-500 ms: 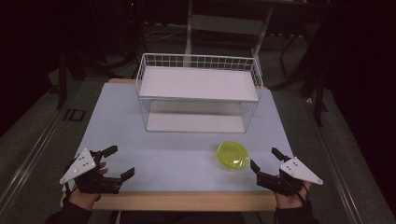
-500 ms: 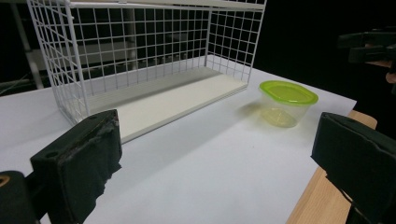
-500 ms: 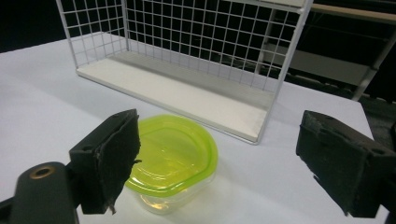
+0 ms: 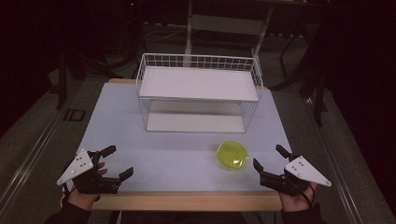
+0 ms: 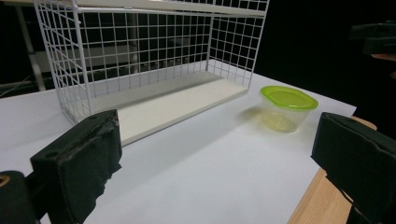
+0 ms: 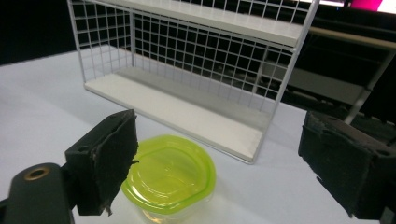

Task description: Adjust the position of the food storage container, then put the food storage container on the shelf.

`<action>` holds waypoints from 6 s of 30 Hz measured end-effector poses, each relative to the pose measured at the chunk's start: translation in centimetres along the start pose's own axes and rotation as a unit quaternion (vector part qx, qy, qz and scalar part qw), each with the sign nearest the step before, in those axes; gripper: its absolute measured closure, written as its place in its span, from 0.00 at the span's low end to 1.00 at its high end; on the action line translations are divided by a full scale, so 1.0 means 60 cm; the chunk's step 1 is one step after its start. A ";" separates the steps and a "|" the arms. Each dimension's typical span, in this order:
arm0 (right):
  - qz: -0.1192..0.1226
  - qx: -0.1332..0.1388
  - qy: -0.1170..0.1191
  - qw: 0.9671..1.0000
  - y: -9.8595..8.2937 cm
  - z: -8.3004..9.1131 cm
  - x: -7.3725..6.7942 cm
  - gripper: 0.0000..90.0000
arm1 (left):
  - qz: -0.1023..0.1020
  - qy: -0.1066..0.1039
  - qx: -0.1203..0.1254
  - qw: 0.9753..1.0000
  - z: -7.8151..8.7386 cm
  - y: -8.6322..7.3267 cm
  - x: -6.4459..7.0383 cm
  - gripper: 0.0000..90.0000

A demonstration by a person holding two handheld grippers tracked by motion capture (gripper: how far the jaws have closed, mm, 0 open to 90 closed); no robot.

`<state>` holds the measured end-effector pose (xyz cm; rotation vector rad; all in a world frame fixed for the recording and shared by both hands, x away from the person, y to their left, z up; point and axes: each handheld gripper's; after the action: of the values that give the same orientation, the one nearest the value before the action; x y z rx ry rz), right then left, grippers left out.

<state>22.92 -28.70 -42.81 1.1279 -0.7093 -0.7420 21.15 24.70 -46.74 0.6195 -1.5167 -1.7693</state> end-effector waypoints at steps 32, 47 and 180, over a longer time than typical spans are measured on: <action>-0.067 -0.196 0.056 0.977 -0.104 -0.127 0.094 1.00 | -0.006 -0.005 0.000 1.000 -0.003 0.001 0.003 0.03; -0.050 -0.249 0.092 0.963 -0.108 -0.189 0.069 1.00 | -0.007 -0.005 -0.003 1.000 -0.005 0.001 0.003 0.03; -0.001 -0.100 0.185 0.978 0.079 -0.243 -0.052 0.16 | -0.020 -0.091 -0.110 0.989 -0.216 0.100 0.033 0.03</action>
<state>33.68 -17.32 -42.60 1.0432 -0.3117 -0.5701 30.83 14.61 -43.22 0.3888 -1.4070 -2.0367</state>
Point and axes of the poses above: each handheld gripper's, and its own axes: z roughly backward along the jaws, y roughly out of its top, x roughly to its right, and after that the axes turned 4 degrees about y, right-handed
